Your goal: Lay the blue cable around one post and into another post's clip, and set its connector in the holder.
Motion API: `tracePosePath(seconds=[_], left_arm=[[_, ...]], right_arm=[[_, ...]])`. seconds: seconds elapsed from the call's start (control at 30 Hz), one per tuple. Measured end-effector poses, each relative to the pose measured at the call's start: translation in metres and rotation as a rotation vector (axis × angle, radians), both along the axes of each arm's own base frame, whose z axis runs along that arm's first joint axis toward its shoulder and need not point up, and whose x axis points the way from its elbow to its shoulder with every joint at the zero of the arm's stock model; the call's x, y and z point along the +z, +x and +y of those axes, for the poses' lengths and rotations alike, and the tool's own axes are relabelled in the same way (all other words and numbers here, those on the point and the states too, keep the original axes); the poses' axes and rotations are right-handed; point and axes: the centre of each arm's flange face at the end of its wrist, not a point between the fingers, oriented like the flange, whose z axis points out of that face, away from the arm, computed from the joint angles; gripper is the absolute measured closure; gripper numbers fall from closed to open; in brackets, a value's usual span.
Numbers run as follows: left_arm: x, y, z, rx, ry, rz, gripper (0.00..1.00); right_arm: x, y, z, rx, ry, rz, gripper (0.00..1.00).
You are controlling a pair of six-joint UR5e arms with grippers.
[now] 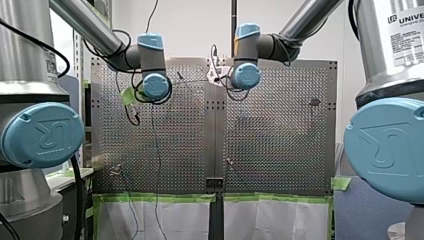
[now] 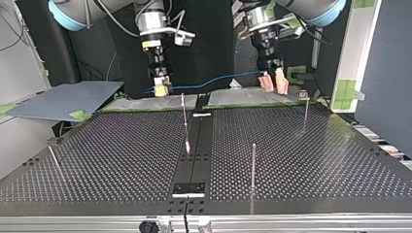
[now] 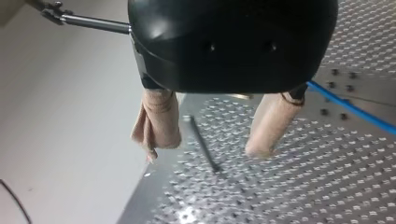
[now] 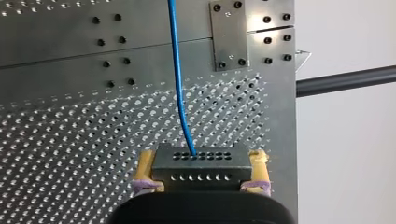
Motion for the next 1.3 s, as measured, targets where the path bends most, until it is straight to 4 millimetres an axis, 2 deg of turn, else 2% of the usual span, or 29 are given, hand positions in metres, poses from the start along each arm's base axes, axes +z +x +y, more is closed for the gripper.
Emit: tracePosePath(seconds=[0.23, 0.53, 0.73, 1.1, 1.3], left_arm=[[0.042, 0.014, 0.012, 0.007, -0.016, -0.053, 0.0], [0.075, 0.04, 0.027, 0.009, -0.005, -0.07, 0.0], [0.085, 0.063, 0.036, 0.007, 0.0, -0.057, 0.0], [0.093, 0.107, 0.055, 0.004, 0.01, -0.007, 0.0], [0.095, 0.129, 0.065, -0.007, 0.002, 0.02, 0.0]], right_arm=[[0.019, 0.004, -0.01, 0.011, -0.003, 0.006, 1.0], [0.043, 0.008, -0.025, 0.029, -0.002, 0.019, 1.0], [0.045, 0.015, -0.037, 0.039, 0.019, 0.044, 1.0], [0.027, 0.035, -0.059, 0.058, 0.079, 0.111, 1.0], [0.025, 0.042, -0.07, 0.06, 0.101, 0.146, 1.0]])
